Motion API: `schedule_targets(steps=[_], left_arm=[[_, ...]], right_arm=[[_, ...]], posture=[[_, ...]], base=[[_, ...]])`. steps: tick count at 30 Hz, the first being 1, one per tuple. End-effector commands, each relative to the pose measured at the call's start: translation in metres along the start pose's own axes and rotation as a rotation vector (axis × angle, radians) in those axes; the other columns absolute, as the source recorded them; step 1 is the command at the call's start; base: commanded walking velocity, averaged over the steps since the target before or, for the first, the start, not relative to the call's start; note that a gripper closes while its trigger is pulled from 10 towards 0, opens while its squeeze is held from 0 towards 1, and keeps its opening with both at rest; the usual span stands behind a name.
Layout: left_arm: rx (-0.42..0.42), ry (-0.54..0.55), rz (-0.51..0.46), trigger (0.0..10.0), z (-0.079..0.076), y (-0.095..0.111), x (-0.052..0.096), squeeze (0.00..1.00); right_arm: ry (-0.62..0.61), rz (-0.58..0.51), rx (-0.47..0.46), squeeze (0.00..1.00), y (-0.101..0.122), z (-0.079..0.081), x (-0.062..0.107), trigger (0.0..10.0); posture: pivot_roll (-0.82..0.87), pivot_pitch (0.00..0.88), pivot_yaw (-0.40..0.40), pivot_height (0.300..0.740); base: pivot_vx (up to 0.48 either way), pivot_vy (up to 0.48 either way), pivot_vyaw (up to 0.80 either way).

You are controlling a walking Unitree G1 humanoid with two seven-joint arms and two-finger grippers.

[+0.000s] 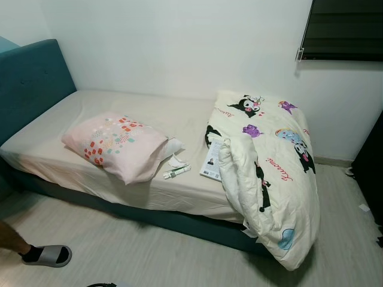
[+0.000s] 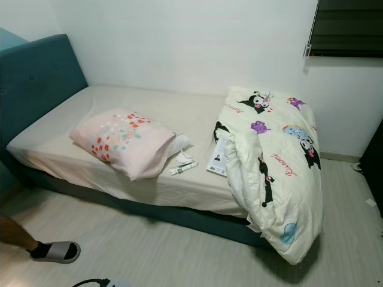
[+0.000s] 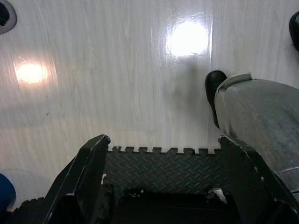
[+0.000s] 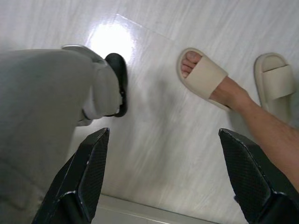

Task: Clean up the room

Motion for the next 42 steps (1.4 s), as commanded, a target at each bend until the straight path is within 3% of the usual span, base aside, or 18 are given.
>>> schedule_targets(steps=[1,9,18,24,29,42], left_arm=[[-0.001,0.002,-0.006,10.0,-0.002,0.005,-0.001,0.00],[0.096,-0.022,-0.045,10.0,-0.008,0.014,-0.001,0.00],[0.093,-0.047,-0.046,10.0,-0.013,0.015,-0.001,0.00],[0.086,-0.063,-0.041,10.0,-0.012,0.012,-0.001,0.00],[0.081,-0.062,-0.040,10.0,-0.008,0.012,-0.001,0.00],[0.065,-0.075,-0.040,10.0,-0.011,0.012,-0.001,0.00]], right_arm=[[-0.012,-0.007,0.020,0.00,0.002,-0.001,0.000,10.0],[-0.068,-0.027,-0.007,0.00,0.007,-0.016,0.000,10.0],[-0.162,-0.115,-0.062,0.00,0.034,-0.040,0.001,10.0],[-0.225,-0.209,-0.078,0.00,0.064,-0.055,0.004,10.0],[-0.255,-0.219,-0.098,0.00,0.061,-0.070,0.007,10.0],[-0.251,-0.232,-0.117,0.00,0.060,-0.070,0.007,10.0]], posture=[[-0.08,0.000,0.028,0.740],[-0.08,0.000,0.030,0.740],[-0.08,0.000,0.034,0.740],[-0.09,0.000,0.038,0.740],[-0.09,0.000,0.038,0.740],[-0.08,0.000,0.038,0.740]], base=[[0.000,0.000,0.78],[0.000,0.000,0.79],[0.000,0.000,0.79],[0.135,0.000,0.66],[0.325,0.000,0.00],[0.357,0.000,0.00]])
Point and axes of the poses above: a point about 5 cm out from each wrist's last joint towards the gripper, its own x axis pointing back from the gripper into the wrist, its own y axis along the axis of the wrist's last joint, z = x × y, the point moved 3 cm from there along -x, pointing out of the wrist towards the gripper, and after that the axes turned 14 degrees about x, right-handed, at the moved point
